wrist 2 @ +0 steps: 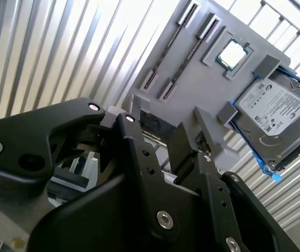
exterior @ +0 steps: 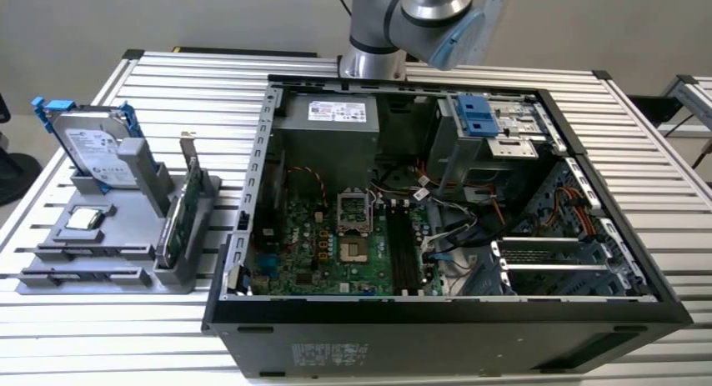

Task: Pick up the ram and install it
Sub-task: 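Pick up the ram and move it above insertion slot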

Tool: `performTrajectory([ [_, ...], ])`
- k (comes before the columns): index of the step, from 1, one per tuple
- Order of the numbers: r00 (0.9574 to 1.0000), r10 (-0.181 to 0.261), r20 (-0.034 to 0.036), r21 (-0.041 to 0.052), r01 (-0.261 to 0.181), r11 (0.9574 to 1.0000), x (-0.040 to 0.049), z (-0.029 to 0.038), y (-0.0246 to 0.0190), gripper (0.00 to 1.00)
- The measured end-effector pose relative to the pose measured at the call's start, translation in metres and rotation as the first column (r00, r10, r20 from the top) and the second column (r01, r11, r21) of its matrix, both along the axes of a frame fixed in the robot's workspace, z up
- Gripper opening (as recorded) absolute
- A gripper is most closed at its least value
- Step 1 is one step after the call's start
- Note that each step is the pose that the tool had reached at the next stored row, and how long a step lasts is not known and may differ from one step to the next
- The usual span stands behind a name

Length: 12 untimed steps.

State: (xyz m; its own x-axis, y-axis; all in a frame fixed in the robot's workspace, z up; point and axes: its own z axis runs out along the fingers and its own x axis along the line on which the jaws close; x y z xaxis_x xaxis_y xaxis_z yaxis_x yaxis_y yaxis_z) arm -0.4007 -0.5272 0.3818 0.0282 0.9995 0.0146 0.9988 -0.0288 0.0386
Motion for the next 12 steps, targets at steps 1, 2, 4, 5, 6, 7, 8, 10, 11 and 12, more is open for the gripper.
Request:
performTrajectory([
  [1,1.0000,0.002,-0.0038,0.0024,-0.002,1.0000,-0.0001,-0.0001,0.0001,1.00],
  [2,1.0000,0.003,-0.0077,0.0041,-0.003,1.0000,-0.0002,-0.0002,0.0001,1.00],
  [4,0.9999,0.006,-0.0160,0.0059,-0.006,1.0000,-0.0003,-0.0007,0.0001,1.00],
  [5,0.9997,0.008,-0.0227,0.0059,-0.008,1.0000,-0.0002,-0.0009,0.0002,1.00],
  [6,0.9995,0.009,-0.0287,0.0060,-0.009,0.9999,-0.0003,-0.0011,0.0003,1.00],
  [7,0.9993,0.010,-0.0349,0.0062,-0.010,0.9999,-0.0003,-0.0014,0.0004,1.00],
  [8,0.9991,0.010,-0.0403,0.0063,-0.010,0.9999,-0.0003,-0.0016,0.0006,1.00],
  [10,0.9990,0.010,-0.0440,0.0063,-0.010,0.9999,-0.0003,-0.0020,0.0007,1.00],
  [11,0.9990,0.010,-0.0442,0.0063,-0.010,0.9999,-0.0003,-0.0020,0.0006,1.00],
  [12,0.9990,0.010,-0.0445,0.0062,-0.010,0.9999,-0.0003,-0.0019,0.0006,1.00],
])
